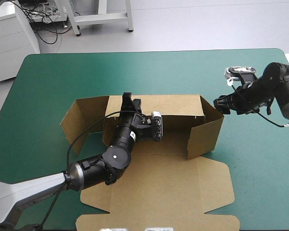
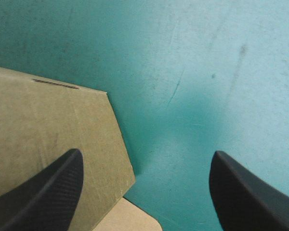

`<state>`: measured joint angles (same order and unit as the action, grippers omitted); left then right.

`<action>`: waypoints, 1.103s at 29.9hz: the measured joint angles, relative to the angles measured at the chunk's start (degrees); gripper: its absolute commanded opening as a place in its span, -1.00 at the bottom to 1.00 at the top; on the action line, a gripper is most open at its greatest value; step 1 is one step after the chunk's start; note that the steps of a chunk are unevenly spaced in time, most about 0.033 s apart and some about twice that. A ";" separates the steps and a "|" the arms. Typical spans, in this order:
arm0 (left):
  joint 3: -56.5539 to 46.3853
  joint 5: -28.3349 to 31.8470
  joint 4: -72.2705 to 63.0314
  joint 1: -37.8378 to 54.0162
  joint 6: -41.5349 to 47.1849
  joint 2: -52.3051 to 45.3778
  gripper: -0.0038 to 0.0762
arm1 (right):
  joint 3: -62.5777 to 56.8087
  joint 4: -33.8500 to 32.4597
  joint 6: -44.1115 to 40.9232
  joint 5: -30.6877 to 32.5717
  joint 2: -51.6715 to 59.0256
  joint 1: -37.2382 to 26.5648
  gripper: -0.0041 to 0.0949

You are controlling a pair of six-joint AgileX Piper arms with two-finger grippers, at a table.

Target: Fold the box

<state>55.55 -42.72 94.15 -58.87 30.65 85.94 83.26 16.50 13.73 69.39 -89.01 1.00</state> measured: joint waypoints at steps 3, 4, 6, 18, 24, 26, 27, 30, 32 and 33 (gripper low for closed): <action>0.00 0.00 0.00 0.00 0.00 0.00 -0.98 | -3.45 2.75 2.77 -2.96 3.75 0.00 0.39; 0.00 0.00 0.00 0.00 0.00 0.00 -0.98 | -4.70 3.92 3.81 -3.68 4.75 0.00 0.39; 0.00 0.00 0.00 0.00 0.00 0.00 -0.98 | -6.88 5.43 5.28 -4.79 6.16 0.00 0.39; 0.00 -0.18 0.00 0.00 0.00 0.00 -0.98 | -12.64 12.03 15.53 -6.99 9.29 0.00 0.39; 0.00 -0.20 0.00 0.00 0.00 0.00 -0.98 | -16.77 14.38 18.83 -7.49 10.12 0.00 0.38; 0.00 -0.25 0.00 0.00 0.00 0.00 -0.98 | -18.85 15.99 20.41 -8.56 11.17 0.00 0.38; 0.00 -0.30 0.00 0.00 0.00 0.00 -0.98 | -19.85 16.55 21.14 -9.14 11.81 0.00 0.38; 0.00 -0.62 0.00 0.00 0.00 0.00 -0.98 | -22.03 17.38 23.02 -9.65 13.52 0.00 0.38; 0.00 -0.68 0.00 0.00 0.00 0.00 -0.98 | -23.15 18.19 24.14 -9.80 14.55 0.00 0.38; 0.00 -0.75 -0.05 0.00 0.00 0.00 -0.98 | -23.69 18.83 24.92 -9.80 15.02 0.00 0.38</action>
<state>55.55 -43.46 94.10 -58.87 30.65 85.94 59.58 35.32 38.65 59.59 -73.99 1.00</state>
